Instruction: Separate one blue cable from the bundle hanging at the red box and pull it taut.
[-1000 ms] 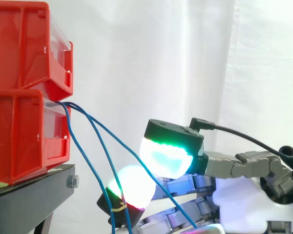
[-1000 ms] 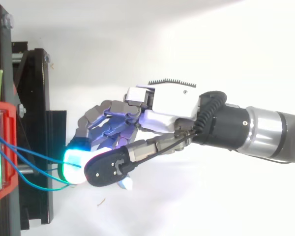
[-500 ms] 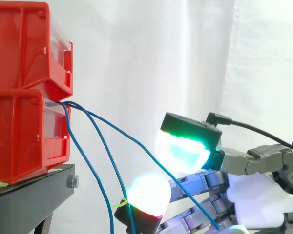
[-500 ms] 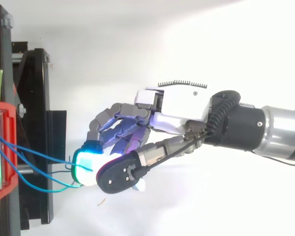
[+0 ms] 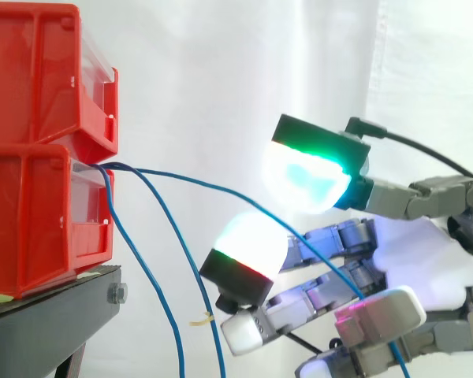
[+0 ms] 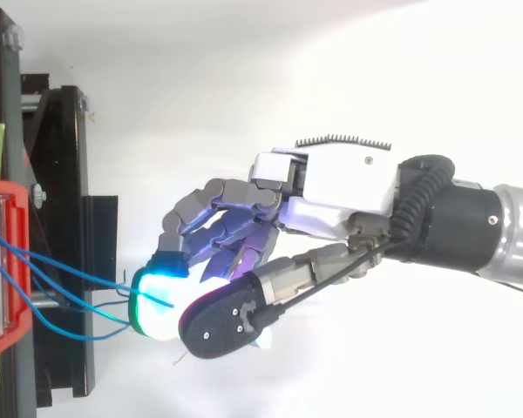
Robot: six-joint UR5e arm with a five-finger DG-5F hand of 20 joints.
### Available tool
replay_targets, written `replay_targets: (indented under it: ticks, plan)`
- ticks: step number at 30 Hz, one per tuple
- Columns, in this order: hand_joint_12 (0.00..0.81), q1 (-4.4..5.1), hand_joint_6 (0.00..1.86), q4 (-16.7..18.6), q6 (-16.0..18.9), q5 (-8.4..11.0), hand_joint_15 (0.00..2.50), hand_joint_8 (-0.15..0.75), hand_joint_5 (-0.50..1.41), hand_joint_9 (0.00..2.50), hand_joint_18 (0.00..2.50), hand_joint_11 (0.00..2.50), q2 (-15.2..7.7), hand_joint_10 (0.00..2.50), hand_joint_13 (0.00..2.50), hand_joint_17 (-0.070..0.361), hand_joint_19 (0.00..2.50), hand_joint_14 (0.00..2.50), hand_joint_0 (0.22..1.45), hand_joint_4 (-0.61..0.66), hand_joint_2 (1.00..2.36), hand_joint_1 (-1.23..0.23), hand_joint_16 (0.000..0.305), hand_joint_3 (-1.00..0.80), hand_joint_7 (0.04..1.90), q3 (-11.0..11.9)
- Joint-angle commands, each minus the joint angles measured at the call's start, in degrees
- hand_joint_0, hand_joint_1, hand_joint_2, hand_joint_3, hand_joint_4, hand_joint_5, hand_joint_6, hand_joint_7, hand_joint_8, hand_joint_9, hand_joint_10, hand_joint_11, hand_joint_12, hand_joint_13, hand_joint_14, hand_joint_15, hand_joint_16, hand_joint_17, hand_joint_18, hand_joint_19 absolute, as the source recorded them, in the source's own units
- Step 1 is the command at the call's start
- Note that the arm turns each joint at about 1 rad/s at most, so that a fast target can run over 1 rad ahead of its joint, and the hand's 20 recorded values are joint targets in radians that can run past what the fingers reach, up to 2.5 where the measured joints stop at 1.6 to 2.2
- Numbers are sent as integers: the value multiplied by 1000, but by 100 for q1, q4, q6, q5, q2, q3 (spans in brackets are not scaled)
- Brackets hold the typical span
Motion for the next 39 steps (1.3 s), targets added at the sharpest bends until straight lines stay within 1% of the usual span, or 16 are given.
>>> replay_targets:
  ticks: [1, 4, 6, 13, 15, 16, 19, 22, 23, 26, 27, 29, 30, 31, 39]
  plan:
    - [345, 18, 911, -66, -61, 76, 1041, 331, -211, 740, 798, 596, 85, 13, 1397, 119, 551, 24, 644, 163, 1010, -694, 53, -346, 839, 4]
    - [344, 35, 926, -66, -88, 173, 1049, 333, -209, 752, 803, 621, 85, 13, 1398, 119, 552, 24, 646, 129, 1014, -707, 53, -261, 860, 4]
    - [346, 53, 929, -57, -88, 190, 1047, 333, -209, 755, 808, 623, 85, 15, 1401, 120, 547, 24, 649, 110, 1015, -716, 53, -223, 874, -5]
    - [350, 53, 939, -30, -202, 217, 1054, 332, -210, 784, 815, 669, 85, 13, 1400, 121, 552, 24, 667, 64, 1017, -764, 54, -147, 904, 4]
    - [352, 53, 942, -4, -264, 287, 1047, 331, -210, 789, 819, 674, 76, 11, 1402, 122, 549, 23, 669, 43, 1017, -771, 54, -121, 919, -5]
    - [352, 53, 947, 49, -308, 366, 1054, 333, -208, 798, 822, 686, 76, 11, 1403, 122, 547, 23, 669, 38, 1017, -773, 54, -108, 903, -5]
    - [353, 53, 949, 66, -308, 419, 1056, 332, -205, 812, 825, 695, 76, 11, 1406, 123, 545, 24, 669, 24, 1018, -775, 55, -98, 901, -5]
    - [358, 53, 949, 57, -308, 419, 1055, 330, -204, 818, 827, 703, 76, 11, 1408, 123, 544, 22, 671, 23, 1016, -776, 55, -103, 897, -5]
    - [356, 53, 949, 49, -316, 384, 1062, 330, -204, 818, 825, 701, 76, 14, 1406, 123, 552, 24, 671, 23, 1016, -776, 55, -107, 890, -5]
    - [355, 53, 948, -13, -439, 366, 1057, 333, -203, 823, 823, 702, 76, 14, 1396, 123, 545, 25, 673, 31, 1016, -776, 54, -119, 885, -5]
    - [361, 53, 947, -48, -571, 322, 1047, 331, -203, 825, 818, 707, 76, 13, 1395, 123, 554, 23, 674, 31, 1015, -777, 54, -122, 889, -5]
    - [356, 53, 946, -66, -659, 331, 1057, 330, -203, 829, 815, 699, 85, 13, 1392, 122, 555, 23, 675, 27, 1015, -777, 54, -132, 893, 4]
    - [359, 53, 945, -74, -747, 366, 1057, 331, -202, 832, 813, 707, 76, 11, 1391, 122, 556, 23, 677, 27, 1016, -777, 54, -145, 889, -5]
    - [359, 53, 944, -74, -817, 357, 1049, 331, -202, 831, 813, 709, 85, 14, 1392, 122, 556, 24, 677, 26, 1015, -776, 54, -146, 886, -5]
    - [358, 53, 934, -74, -940, 357, 1048, 331, -200, 831, 794, 699, 76, 14, 1382, 122, 552, 23, 683, 34, 1014, -777, 54, -172, 915, 4]
